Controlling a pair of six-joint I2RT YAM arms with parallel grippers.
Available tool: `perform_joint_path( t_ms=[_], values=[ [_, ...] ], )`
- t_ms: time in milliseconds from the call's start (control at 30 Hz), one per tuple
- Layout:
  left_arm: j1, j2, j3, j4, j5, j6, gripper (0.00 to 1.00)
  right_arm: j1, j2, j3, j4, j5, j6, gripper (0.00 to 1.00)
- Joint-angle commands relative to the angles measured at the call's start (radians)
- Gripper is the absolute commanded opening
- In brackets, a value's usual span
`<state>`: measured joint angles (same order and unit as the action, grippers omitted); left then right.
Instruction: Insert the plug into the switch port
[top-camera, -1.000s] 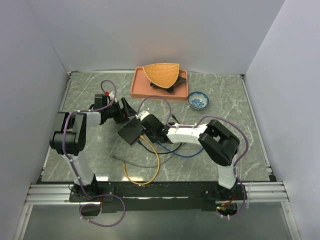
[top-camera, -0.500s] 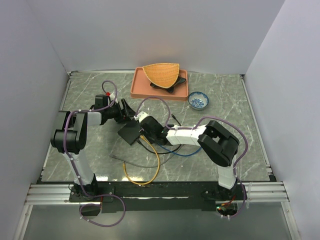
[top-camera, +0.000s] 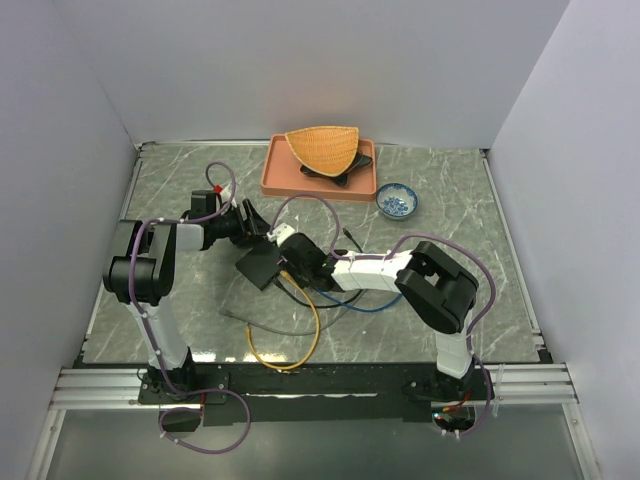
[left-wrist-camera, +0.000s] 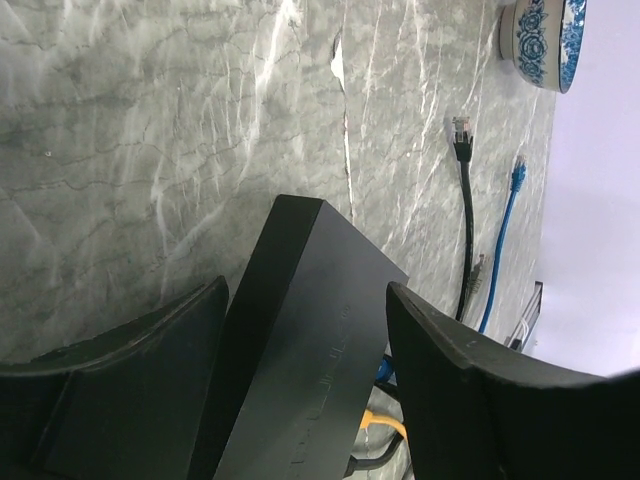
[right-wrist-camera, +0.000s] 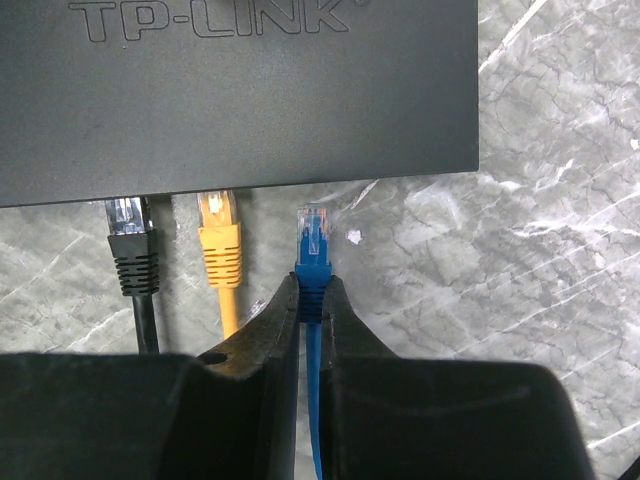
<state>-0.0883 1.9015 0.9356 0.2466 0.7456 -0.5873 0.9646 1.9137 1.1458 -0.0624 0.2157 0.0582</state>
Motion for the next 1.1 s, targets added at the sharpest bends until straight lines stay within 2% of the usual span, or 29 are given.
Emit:
perform_joint_path(
  t_ms=[0, 633, 1067],
  values=[
    [-0.001, 0.028, -0.023, 0.002, 0.011, 0.023, 0.71, 0.01, -0.041, 0.035, 0.039, 0.008, 0.002, 0.0],
    [-0.001, 0.036, -0.034, 0.019, 0.034, 0.017, 0.69, 0.01, 0.011, 0.12, 0.027, -0.006, -0.008, 0.0],
    [-0.002, 0.031, -0.032, 0.023, 0.049, 0.015, 0.69, 0.01, 0.041, 0.106, 0.035, 0.007, -0.009, 0.0]
  ],
)
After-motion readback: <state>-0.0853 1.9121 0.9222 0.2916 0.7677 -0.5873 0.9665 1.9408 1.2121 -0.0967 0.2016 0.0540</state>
